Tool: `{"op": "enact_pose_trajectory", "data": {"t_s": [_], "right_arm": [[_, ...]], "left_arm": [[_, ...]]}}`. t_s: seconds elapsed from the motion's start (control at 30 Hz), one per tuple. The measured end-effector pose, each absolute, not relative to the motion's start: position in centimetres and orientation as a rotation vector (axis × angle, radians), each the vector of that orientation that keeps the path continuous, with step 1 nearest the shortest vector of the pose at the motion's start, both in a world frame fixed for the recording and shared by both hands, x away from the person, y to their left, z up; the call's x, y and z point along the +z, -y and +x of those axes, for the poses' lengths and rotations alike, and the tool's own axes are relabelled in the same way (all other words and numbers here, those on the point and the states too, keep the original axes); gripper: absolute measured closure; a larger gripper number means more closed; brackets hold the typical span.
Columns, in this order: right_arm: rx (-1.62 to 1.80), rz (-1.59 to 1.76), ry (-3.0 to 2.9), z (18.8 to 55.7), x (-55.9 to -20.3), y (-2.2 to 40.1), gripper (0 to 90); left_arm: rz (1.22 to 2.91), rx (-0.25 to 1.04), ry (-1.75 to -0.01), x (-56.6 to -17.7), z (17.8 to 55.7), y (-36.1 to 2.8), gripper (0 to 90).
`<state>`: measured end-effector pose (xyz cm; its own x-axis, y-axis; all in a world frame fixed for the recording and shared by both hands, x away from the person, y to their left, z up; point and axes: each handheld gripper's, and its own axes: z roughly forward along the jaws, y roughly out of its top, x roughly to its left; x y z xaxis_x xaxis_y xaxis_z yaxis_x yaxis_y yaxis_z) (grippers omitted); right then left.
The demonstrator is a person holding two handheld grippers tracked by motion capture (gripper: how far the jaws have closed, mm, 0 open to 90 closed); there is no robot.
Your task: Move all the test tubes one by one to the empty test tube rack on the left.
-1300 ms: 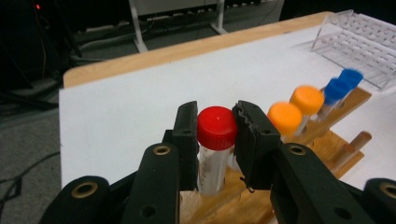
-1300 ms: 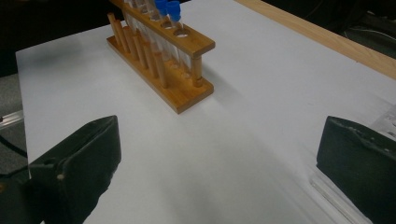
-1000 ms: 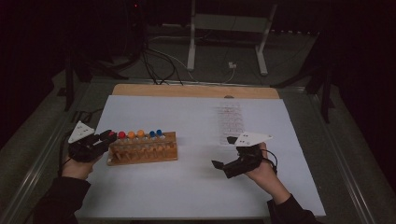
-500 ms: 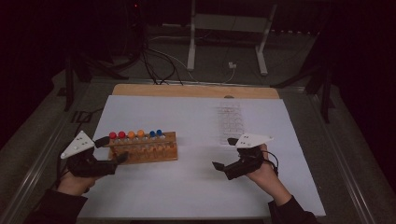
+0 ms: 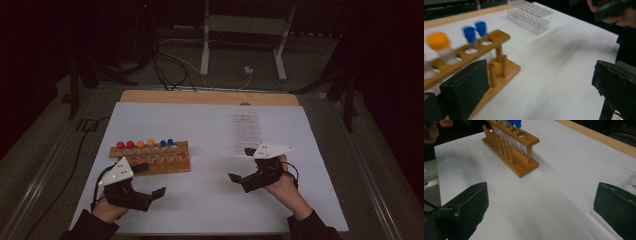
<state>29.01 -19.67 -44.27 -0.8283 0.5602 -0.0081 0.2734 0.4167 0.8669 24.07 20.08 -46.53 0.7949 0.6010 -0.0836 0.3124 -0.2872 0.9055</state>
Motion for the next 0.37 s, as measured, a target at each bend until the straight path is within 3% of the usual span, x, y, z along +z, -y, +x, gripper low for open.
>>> {"op": "enact_pose_trajectory", "data": {"t_s": [0.37], "right_arm": [[1.377, 0.722, -2.397, 29.2, -44.8, 19.4, 0.0]], "left_arm": [[1.926, 0.321, -0.655, -50.0, 23.8, -18.7, 1.7]]}}
